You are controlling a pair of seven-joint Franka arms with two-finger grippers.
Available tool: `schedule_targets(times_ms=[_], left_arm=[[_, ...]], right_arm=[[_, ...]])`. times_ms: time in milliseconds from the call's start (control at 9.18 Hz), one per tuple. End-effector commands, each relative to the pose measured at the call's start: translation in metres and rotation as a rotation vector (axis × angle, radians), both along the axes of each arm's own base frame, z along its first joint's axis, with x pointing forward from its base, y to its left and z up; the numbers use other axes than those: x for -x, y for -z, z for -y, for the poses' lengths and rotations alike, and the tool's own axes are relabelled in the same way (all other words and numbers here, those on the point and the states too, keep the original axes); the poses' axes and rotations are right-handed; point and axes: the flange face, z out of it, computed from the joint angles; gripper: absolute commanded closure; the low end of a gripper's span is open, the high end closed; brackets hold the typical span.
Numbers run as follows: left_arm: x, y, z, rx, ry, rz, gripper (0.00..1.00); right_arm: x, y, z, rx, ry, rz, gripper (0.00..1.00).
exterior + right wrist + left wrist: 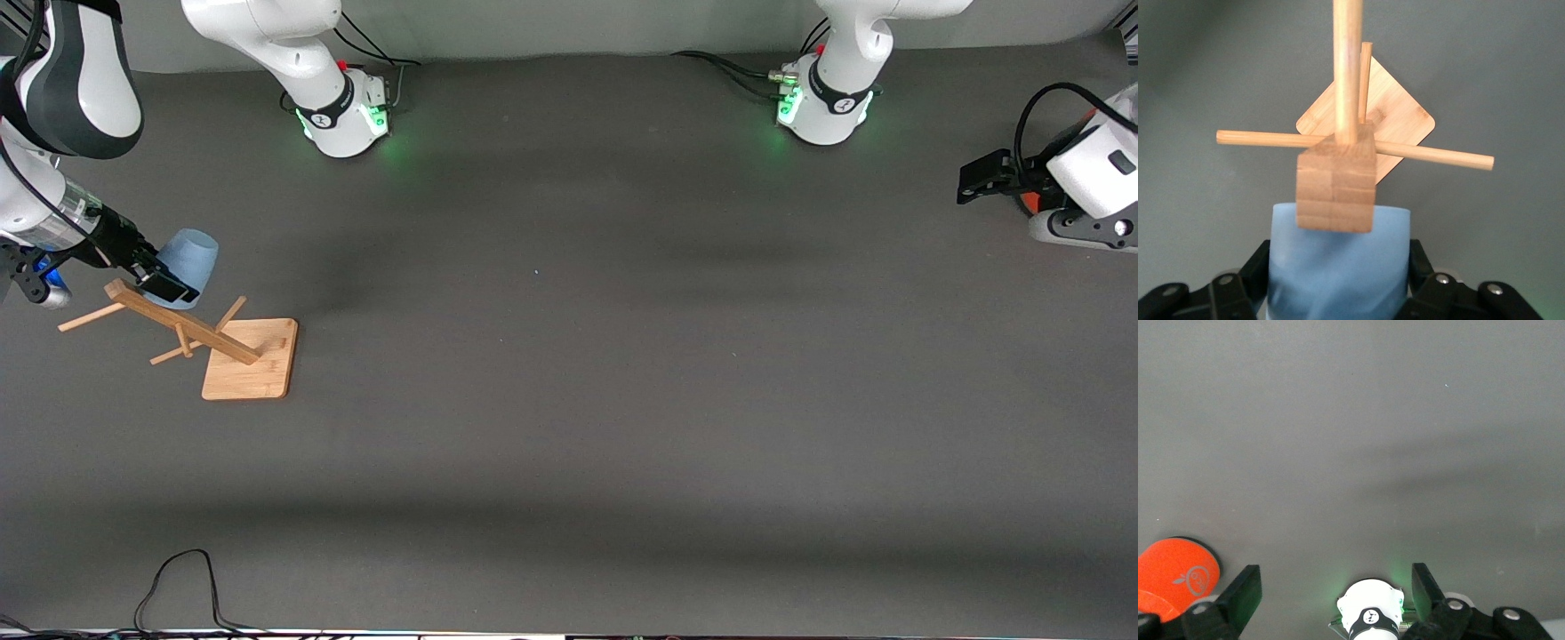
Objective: Rotate and upright cup with both arms
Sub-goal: 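Close the right gripper on the blue cup's base, then lift the blue cup off the peg with the right gripper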
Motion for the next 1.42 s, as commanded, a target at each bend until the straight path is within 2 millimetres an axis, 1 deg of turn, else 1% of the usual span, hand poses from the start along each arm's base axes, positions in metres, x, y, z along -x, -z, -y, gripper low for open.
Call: schedule_targets(times_ms=[0, 109, 218, 327, 436, 545, 654, 763, 872, 981, 1090, 1199, 1308], left_arm=[[0.003, -0.006, -0.001, 0.017, 0.016, -0.007, 0.00], [0.003, -0.005, -0.001, 0.017, 0.016, -0.008, 0.00], [0.003, -0.005, -0.001, 0.017, 0.016, -0.008, 0.00], [0.002, -0.004, -0.001, 0.017, 0.016, -0.010, 0.00], [0.002, -0.004, -0.001, 0.017, 0.017, -0.010, 0.00], [0.002, -0.004, -0.001, 0.017, 0.017, -0.010, 0.00], [0.003, -0.005, -0.001, 0.017, 0.019, -0.010, 0.00], [0.003, -0.005, -0.001, 0.017, 0.019, -0.010, 0.00], [0.002, -0.004, -0.001, 0.017, 0.019, -0.011, 0.00], [0.003, -0.004, 0.000, 0.017, 0.022, -0.013, 0.00], [0.002, -0.002, 0.000, 0.017, 0.022, -0.016, 0.00], [0.001, -0.001, 0.000, 0.017, 0.020, -0.019, 0.00], [0.001, -0.001, -0.001, 0.017, 0.019, -0.019, 0.00]], right_arm=[[0.009, -0.025, -0.006, -0.024, 0.006, 0.009, 0.38], [0.016, -0.042, -0.012, -0.031, 0.003, -0.002, 0.38], [0.021, -0.061, -0.022, -0.038, -0.005, -0.010, 0.38], [0.028, -0.076, -0.036, -0.045, 0.033, -0.028, 0.38], [0.033, -0.092, -0.061, -0.049, 0.042, -0.035, 0.38], [0.039, -0.104, -0.087, -0.049, 0.082, -0.049, 0.38], [0.042, -0.114, -0.125, -0.047, 0.116, -0.057, 0.38], [0.045, -0.120, -0.165, -0.045, 0.160, -0.058, 0.39], [0.046, -0.125, -0.212, -0.038, 0.203, -0.061, 0.42], [0.041, -0.125, -0.270, -0.018, 0.267, -0.070, 0.42], [0.036, -0.119, -0.326, 0.011, 0.309, -0.072, 0.42], [0.026, -0.110, -0.368, 0.036, 0.370, -0.073, 0.42], [0.020, -0.094, -0.424, 0.066, 0.426, -0.066, 0.42]])
